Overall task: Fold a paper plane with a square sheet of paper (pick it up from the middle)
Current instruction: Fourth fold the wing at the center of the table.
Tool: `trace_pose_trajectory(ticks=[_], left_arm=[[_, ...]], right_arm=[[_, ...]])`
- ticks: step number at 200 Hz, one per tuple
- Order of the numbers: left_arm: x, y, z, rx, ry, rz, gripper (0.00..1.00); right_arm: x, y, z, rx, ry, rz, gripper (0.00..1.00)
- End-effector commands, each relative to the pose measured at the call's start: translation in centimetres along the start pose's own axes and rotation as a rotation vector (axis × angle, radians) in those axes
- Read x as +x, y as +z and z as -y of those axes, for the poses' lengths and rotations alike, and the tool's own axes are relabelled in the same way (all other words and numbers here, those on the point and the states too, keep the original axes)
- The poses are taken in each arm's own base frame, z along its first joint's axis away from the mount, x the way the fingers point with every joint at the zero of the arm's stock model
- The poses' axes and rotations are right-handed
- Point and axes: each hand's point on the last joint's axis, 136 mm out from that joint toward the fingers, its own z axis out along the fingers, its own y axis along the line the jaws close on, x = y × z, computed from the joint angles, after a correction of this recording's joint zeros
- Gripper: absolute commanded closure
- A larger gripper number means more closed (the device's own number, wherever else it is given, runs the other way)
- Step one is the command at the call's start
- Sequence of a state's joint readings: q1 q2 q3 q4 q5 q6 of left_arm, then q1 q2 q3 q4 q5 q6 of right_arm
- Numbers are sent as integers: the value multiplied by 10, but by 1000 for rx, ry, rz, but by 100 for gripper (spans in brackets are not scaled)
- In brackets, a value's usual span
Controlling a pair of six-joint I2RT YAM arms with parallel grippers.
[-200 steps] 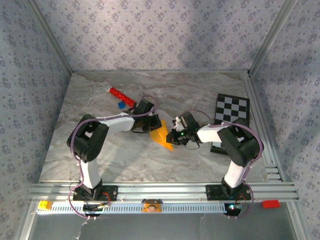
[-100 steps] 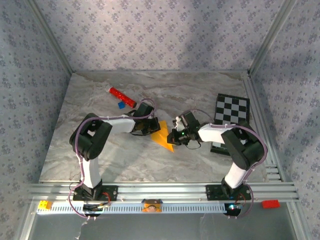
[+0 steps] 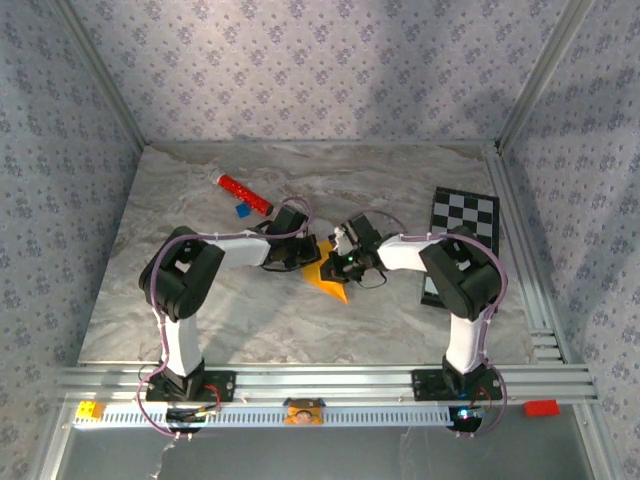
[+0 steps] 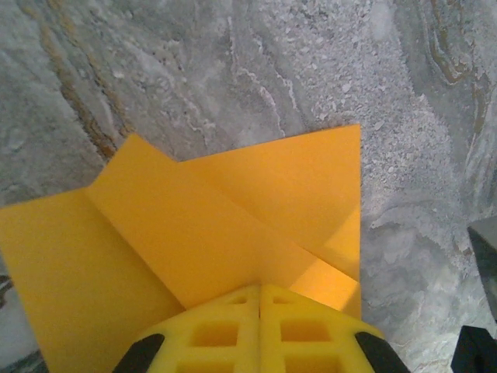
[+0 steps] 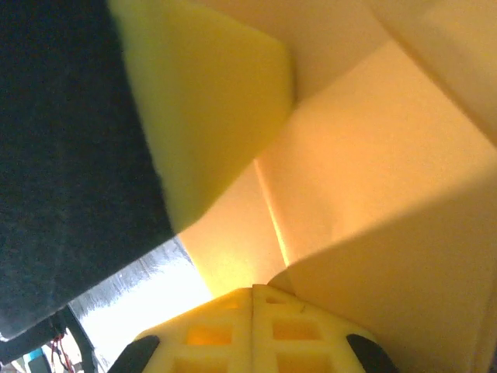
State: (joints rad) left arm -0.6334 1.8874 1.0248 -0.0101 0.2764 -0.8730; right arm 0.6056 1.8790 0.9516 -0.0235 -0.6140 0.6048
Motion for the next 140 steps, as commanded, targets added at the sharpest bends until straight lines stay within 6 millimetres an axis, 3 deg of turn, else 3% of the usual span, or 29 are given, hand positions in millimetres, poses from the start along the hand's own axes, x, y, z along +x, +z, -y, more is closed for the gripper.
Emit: trace_pose_trajectory(ticks=[1, 57, 97, 140], left_arm=[[19, 9, -42, -132, -20, -48, 95], [19, 10, -45, -140, -23, -50, 96], [18, 11, -45, -142, -24, -50, 96], [19, 10, -45, -141, -24, -49, 96]], right_arm=[[22, 2, 17, 21, 40, -48, 97], [35, -15, 10, -8, 26, -26, 94], [49, -25, 17, -15, 36, -21, 93], [79, -30, 35, -5, 57, -25, 93]])
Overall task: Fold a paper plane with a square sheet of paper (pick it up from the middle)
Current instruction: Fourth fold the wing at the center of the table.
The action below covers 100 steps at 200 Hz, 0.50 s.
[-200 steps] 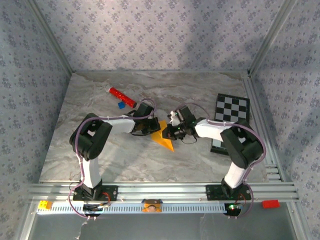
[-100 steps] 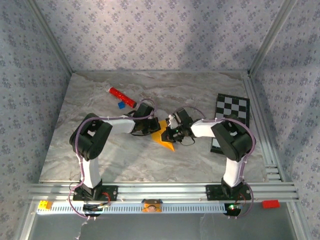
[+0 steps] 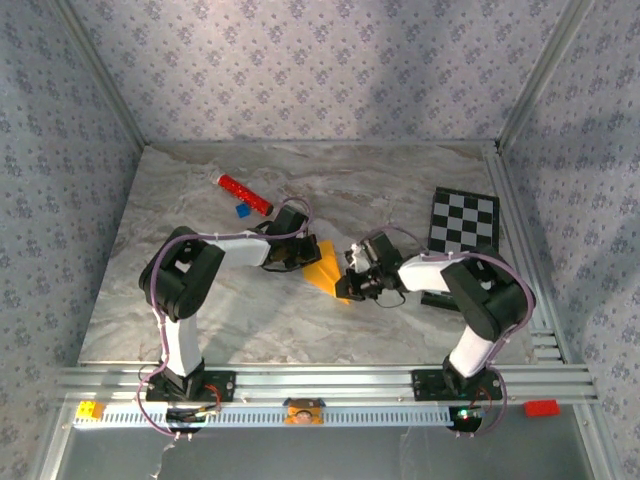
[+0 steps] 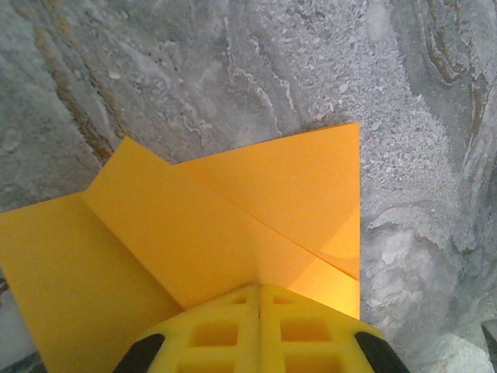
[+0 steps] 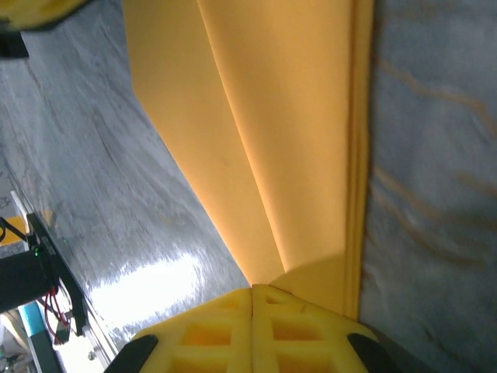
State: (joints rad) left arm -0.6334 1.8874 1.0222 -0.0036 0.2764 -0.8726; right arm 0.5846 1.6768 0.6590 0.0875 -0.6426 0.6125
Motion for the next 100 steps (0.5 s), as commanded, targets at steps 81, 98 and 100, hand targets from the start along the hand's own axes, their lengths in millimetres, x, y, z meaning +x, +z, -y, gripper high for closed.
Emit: trace_pose_trajectory(ticks=[81, 98, 100], left_arm=[[19, 10, -42, -128, -27, -55, 96], [19, 9, -41, -122, -30, -57, 96], [19, 9, -41, -121, -31, -57, 96]], right_arm=[[34, -30, 13, 3, 45, 14, 93], [23, -40, 7, 10, 39, 75, 94], [22, -41, 7, 12, 45, 83, 94]])
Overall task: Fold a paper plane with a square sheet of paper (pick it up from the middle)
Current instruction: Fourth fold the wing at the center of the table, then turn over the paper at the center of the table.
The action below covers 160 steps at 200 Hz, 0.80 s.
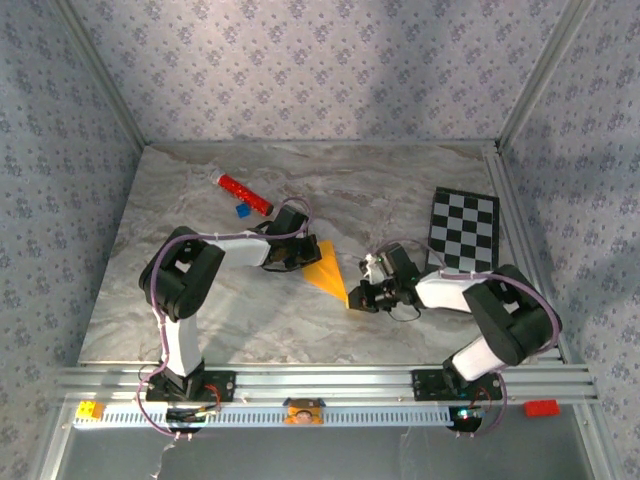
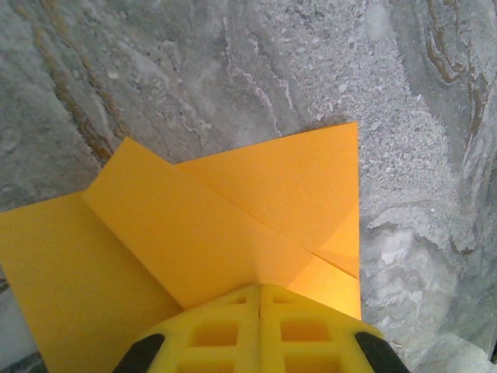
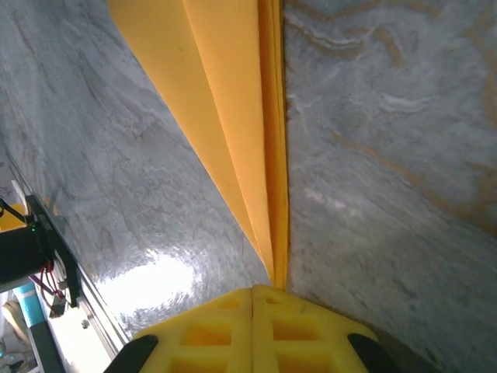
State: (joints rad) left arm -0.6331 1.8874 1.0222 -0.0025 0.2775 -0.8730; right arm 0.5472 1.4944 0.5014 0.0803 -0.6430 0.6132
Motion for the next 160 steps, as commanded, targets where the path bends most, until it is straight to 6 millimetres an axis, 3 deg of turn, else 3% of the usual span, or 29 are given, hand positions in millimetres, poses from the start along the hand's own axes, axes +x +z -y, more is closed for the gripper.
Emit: trace_pose_trajectory(ticks=[1, 14, 26, 41, 72, 110, 160], left_arm=[[20, 9, -41, -122, -30, -57, 96], [19, 9, -40, -116, -35, -57, 96], [19, 8, -38, -114, -38, -56, 96], [20, 8, -39, -119, -41, -58, 96], [19, 8, -38, -115, -47, -61, 96], [20, 9, -38, -115, -53, -64, 96], [19, 8, -39, -125, -52, -65, 96]], right_arm=[[-6, -14, -4, 16, 30, 49, 94], [-13, -18, -9, 1, 50, 88, 93], [-17, -20, -9, 12, 104, 103, 84], [-18, -21, -2, 49, 189, 84, 82], [-21, -18, -7, 22, 230, 89, 70], [-13, -9, 4, 50, 277, 59, 70], [-13, -3, -3, 11, 266, 26, 70]])
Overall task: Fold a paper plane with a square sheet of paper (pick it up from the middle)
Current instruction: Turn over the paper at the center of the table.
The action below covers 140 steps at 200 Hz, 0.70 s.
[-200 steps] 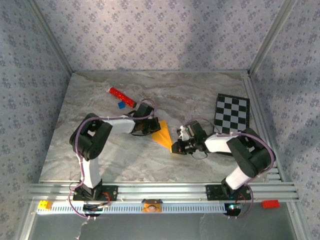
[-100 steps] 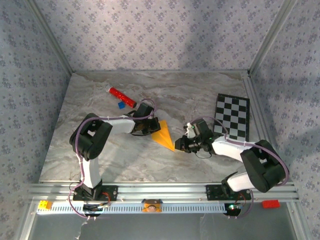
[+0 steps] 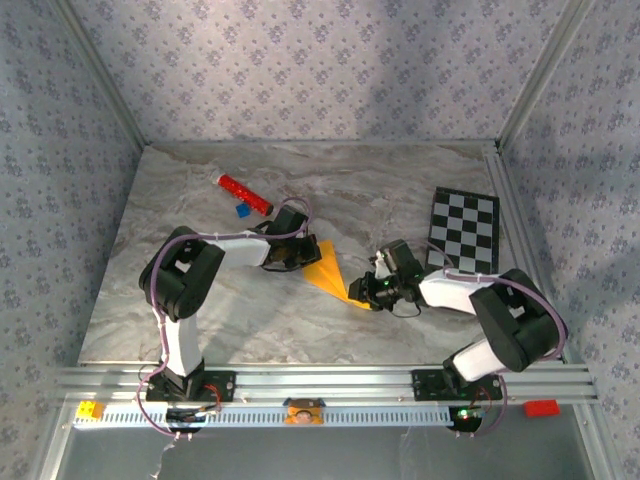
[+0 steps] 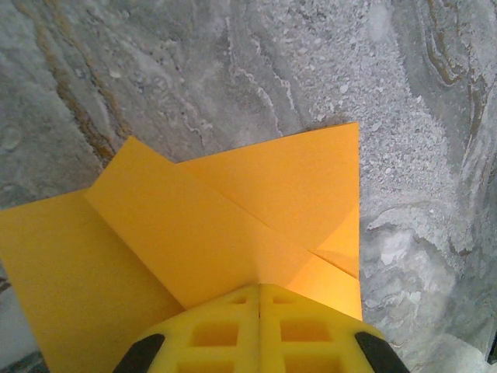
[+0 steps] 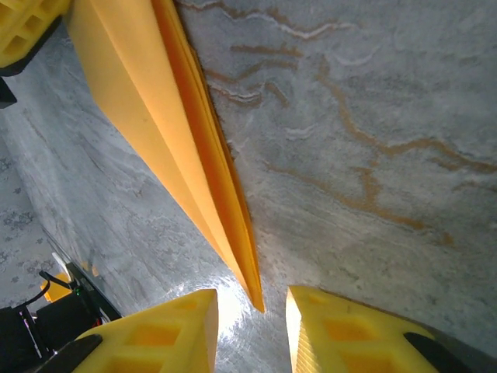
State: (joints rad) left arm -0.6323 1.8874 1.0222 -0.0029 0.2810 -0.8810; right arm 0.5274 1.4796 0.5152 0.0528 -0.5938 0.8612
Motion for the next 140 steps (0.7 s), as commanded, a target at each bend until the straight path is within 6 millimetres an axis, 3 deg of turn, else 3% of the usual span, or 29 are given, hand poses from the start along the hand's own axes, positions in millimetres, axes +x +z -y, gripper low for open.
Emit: trace_pose_trajectory(ticks=[1, 67, 140], left_arm=[[19, 8, -40, -128, -45, -62, 96], [20, 9, -40, -124, -53, -64, 96], [20, 9, -38, -114, -57, -63, 97]], right_arm=[[0, 2, -9, -23, 5, -25, 70], [-1, 5, -14, -45, -1, -36, 75], [-5, 6, -21, -66, -18, -29, 73]])
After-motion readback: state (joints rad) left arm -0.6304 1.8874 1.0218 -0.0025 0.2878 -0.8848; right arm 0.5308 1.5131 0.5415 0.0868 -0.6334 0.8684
